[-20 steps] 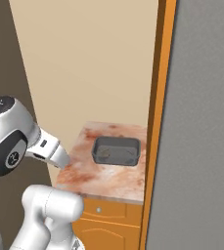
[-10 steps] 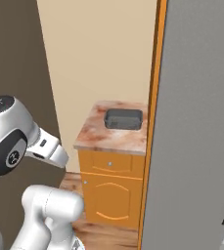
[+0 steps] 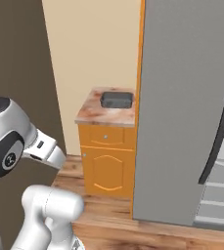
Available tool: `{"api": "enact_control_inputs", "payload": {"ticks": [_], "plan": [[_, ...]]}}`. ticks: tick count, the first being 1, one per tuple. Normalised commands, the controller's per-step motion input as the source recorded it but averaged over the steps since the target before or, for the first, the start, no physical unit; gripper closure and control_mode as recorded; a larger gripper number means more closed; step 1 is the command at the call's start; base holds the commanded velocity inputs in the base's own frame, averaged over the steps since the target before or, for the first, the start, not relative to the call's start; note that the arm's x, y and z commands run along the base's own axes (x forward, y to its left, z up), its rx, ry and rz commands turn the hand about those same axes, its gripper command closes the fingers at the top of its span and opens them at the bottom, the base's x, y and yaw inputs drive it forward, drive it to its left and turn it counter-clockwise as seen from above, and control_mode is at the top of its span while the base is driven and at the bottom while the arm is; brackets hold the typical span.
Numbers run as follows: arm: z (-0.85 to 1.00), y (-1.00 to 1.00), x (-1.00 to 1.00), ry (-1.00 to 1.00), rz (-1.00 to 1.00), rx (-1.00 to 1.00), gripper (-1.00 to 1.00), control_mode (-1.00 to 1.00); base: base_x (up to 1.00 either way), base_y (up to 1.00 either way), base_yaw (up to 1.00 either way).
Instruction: Take the garlic and sweet potato out of the freezer and place them in the tupperware container on the counter. Then put the tupperware containing the vegetables back in the freezer.
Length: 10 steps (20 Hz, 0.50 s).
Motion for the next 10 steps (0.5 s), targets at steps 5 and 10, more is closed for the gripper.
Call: {"api": "enact_control_inputs", "payload": {"ticks": [5,10], "plan": [[0.0,0.0,0.0,0.0,0.0,0.0,-1.0,1.0,-0.13,-1.0,0.0],[0.0,0.0,0.0,0.0,0.0,0.0,-1.0,1.0,0.1,-0.98,0.0]]}}
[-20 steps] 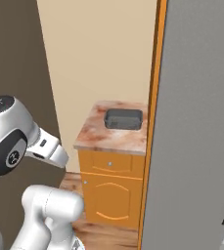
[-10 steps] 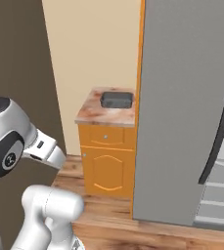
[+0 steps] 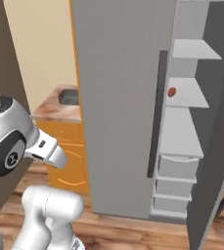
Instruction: Take the garlic and sweet potato out of the freezer and place them in the tupperware container on the counter. Then put the tupperware containing the vegetables back in the freezer.
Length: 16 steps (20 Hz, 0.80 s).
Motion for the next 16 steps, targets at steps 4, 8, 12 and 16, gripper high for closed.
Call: {"api": "enact_control_inputs", "payload": {"ticks": [4,8,12,16], "plan": [[0.0,0.0,0.0,0.0,0.0,0.0,-1.0,1.0,0.37,-0.82,0.0],[0.0,0.0,0.0,0.0,0.0,0.0,-1.0,1.0,0.64,-0.54,0.0],[0.0,0.0,0.0,0.0,0.0,0.0,-1.0,1.0,0.88,-0.12,0.0],[0.0,0.0,0.0,0.0,0.0,0.0,-1.0,1.0,0.75,-0.18,0.0]]}}
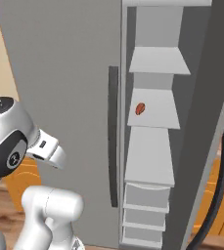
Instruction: Take the garlic and sweet potato out of the freezer and place them in the tupperware container on the counter. Then put the tupperware containing the vegetables back in the freezer.
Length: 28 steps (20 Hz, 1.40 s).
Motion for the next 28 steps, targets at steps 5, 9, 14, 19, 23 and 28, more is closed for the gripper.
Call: {"api": "enact_control_inputs", "payload": {"ticks": [5,9,14,19,23,28], "plan": [[0.0,0.0,0.0,0.0,0.0,0.0,-1.0,1.0,0.26,-0.45,0.0],[0.0,0.0,0.0,0.0,0.0,0.0,-1.0,1.0,0.04,-0.53,0.0],[0.0,0.0,0.0,0.0,0.0,0.0,-1.0,1.0,0.36,-0.44,0.0],[0.0,0.0,0.0,0.0,0.0,0.0,-1.0,1.0,0.47,-0.45,0.0],[0.0,0.0,0.0,0.0,0.0,0.0,-1.0,1.0,0.44,-0.5,0.0],[0.0,0.0,0.0,0.0,0.0,0.0,-1.0,1.0,0.28,-0.59,0.0]]}}
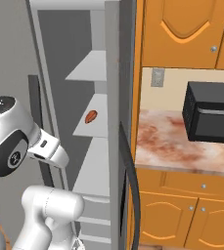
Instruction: Take the garlic and sweet potato out of the freezer and place them in the tupperware container on the counter. Then put the tupperware containing the vegetables back in the freezer.
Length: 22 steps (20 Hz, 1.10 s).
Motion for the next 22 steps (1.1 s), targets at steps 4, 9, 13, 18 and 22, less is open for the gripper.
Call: {"api": "enact_control_inputs", "payload": {"ticks": [4,9,13,18,22], "plan": [[0.0,0.0,0.0,0.0,0.0,0.0,-1.0,1.0,0.39,-0.57,0.0],[0.0,0.0,0.0,0.0,0.0,0.0,-1.0,1.0,0.39,-0.62,0.0],[0.0,0.0,0.0,0.0,0.0,0.0,-1.0,1.0,0.04,-0.81,0.04],[0.0,0.0,0.0,0.0,0.0,0.0,-1.0,1.0,0.06,-0.81,0.19],[0.0,0.0,0.0,0.0,0.0,0.0,-1.0,1.0,0.12,-0.83,0.34]]}}
